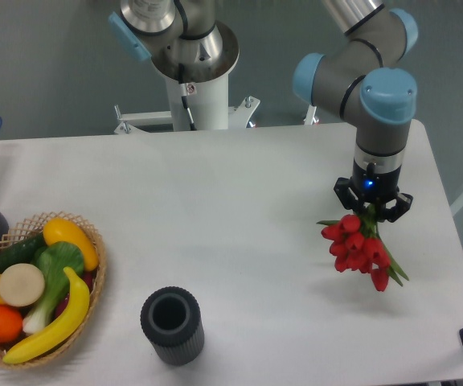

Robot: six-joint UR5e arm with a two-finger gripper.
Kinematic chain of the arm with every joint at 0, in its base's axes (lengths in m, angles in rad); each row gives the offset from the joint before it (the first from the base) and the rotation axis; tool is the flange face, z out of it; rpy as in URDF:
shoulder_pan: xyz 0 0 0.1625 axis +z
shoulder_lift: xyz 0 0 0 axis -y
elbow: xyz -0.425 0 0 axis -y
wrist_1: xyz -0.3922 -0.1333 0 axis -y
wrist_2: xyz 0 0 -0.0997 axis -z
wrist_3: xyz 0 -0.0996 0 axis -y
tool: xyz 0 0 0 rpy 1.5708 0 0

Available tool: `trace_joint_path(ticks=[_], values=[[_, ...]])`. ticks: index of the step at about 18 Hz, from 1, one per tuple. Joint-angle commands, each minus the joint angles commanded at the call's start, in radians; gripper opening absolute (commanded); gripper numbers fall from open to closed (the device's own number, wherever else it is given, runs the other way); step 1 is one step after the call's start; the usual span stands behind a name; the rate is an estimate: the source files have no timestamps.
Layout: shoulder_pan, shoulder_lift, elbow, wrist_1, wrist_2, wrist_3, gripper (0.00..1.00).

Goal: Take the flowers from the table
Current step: 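Lift the gripped red tulips up off the table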

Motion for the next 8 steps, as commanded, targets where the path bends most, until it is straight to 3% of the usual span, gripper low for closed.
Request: trace_joint_path(ticks=[2, 8], values=[[0.000, 0.000, 0.018, -0.034, 0.002, 0.000, 0.04], [0.000, 0.000, 0.017, -0.040, 0.005, -0.002, 0.03]])
